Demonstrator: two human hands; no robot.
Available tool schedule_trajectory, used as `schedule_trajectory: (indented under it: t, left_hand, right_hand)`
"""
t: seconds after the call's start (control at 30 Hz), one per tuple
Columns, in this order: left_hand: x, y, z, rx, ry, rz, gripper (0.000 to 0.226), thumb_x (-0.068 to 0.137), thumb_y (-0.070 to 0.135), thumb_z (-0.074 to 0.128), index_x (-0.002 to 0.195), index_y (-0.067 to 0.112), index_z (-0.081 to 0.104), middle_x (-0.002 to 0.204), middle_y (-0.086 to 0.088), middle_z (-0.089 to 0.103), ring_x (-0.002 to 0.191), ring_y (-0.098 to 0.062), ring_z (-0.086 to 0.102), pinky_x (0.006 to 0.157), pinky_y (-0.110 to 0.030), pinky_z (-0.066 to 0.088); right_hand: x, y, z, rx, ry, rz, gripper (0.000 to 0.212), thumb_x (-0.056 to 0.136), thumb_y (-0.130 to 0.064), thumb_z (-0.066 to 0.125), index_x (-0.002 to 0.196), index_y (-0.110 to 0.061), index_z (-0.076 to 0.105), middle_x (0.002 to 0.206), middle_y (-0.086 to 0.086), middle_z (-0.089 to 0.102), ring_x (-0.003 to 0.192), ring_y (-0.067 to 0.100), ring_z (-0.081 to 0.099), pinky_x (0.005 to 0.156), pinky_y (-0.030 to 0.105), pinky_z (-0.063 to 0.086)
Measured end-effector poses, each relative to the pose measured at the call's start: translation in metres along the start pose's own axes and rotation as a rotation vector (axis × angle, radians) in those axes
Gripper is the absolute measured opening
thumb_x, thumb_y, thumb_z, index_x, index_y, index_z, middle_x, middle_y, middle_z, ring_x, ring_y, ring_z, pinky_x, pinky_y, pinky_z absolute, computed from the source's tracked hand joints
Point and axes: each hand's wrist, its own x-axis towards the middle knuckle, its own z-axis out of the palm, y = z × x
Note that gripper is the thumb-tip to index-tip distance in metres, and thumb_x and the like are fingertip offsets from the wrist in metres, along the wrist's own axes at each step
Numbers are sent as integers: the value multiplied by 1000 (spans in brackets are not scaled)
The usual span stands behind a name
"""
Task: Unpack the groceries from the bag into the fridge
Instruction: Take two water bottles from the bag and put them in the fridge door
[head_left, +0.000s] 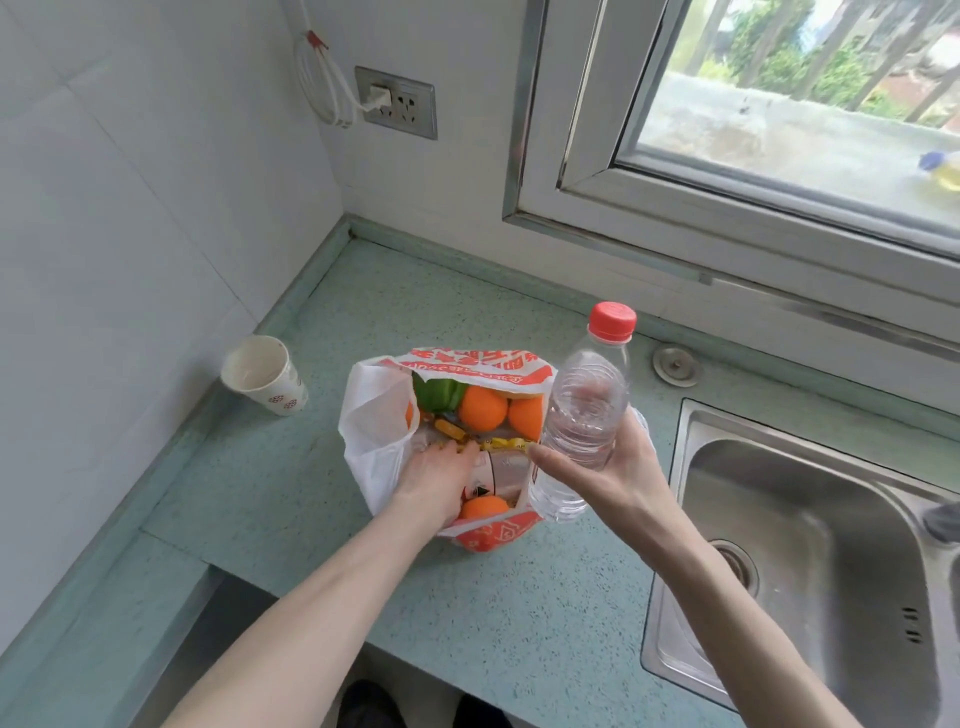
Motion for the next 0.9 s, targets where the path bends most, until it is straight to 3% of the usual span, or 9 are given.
schedule_trajectory:
  t: [0.13, 0.23, 0.33, 0.4, 0.53, 0.63, 0.7, 0.8, 0.9]
  left_hand:
    - [-11, -5, -16, -89, 141, 4, 64, 85, 26, 75, 140, 21, 43, 131, -8, 60, 121, -31, 58, 99, -42, 50]
    - [-27, -9, -33, -318, 274, -5, 56, 87, 38, 73, 131, 24, 41, 116, -2, 60, 108, -26, 63, 88, -41, 55]
    - [-48, -11, -50, -495, 394, -4, 56, 84, 47, 75, 122, 26, 40, 108, 2, 59, 96, -24, 61, 80, -43, 55]
    - [-63, -12, -60, -598, 451, 1, 56, 81, 45, 77, 122, 29, 41, 109, 6, 61, 96, -20, 63, 79, -42, 57]
    - [-90, -13, -79, -781, 550, 19, 67, 76, 46, 83, 129, 37, 43, 119, 13, 65, 105, -10, 65, 85, -32, 58]
    - [-107, -10, -94, -945, 604, 55, 65, 76, 41, 89, 126, 38, 47, 114, 20, 68, 102, 1, 66, 82, -18, 55]
    - [-116, -6, -105, -1064, 606, 87, 59, 77, 33, 91, 121, 34, 51, 105, 24, 70, 101, 6, 66, 77, -11, 54]
    - [-124, -1, -122, -1251, 541, 183, 58, 77, 35, 90, 122, 34, 53, 109, 25, 69, 104, 2, 69, 79, -18, 58]
    - [-126, 3, -141, -1356, 481, 275, 60, 77, 48, 88, 124, 33, 54, 112, 14, 73, 106, -8, 72, 85, -32, 63]
  right_hand:
    - [-4, -1, 1, -41, 46, -18, 62, 76, -51, 89, 128, -38, 60, 120, -11, 71, 114, 11, 69, 98, 49, 56]
    - [-9, -7, 5, -14, 88, -37, 58, 74, -55, 89, 121, -42, 58, 117, -9, 71, 108, 12, 72, 94, 47, 58]
    - [-14, -16, 7, 54, 106, -42, 61, 77, -49, 88, 123, -32, 51, 113, -3, 74, 102, 11, 74, 90, 41, 60]
    - [-19, -26, 7, 62, 132, -59, 54, 79, -48, 82, 119, -28, 52, 106, -11, 76, 96, 6, 75, 85, 34, 60]
    - [-26, -42, 5, 94, 191, -107, 39, 88, -52, 71, 117, -33, 52, 105, -26, 74, 92, -4, 72, 77, 13, 55]
    - [-34, -51, 2, 149, 222, -127, 53, 92, -55, 69, 133, -32, 46, 113, -11, 74, 101, 0, 72, 84, 17, 57]
    - [-41, -57, -3, 156, 256, -137, 55, 92, -50, 70, 133, -24, 44, 111, -9, 71, 100, -3, 70, 81, 11, 53]
    - [-53, -63, -8, 137, 323, -140, 42, 89, -50, 67, 123, -34, 48, 110, -15, 72, 104, -3, 69, 84, 10, 51]
    - [-68, -72, -12, 187, 409, -149, 35, 90, -46, 66, 122, -39, 53, 114, -21, 71, 108, 1, 68, 86, 14, 52]
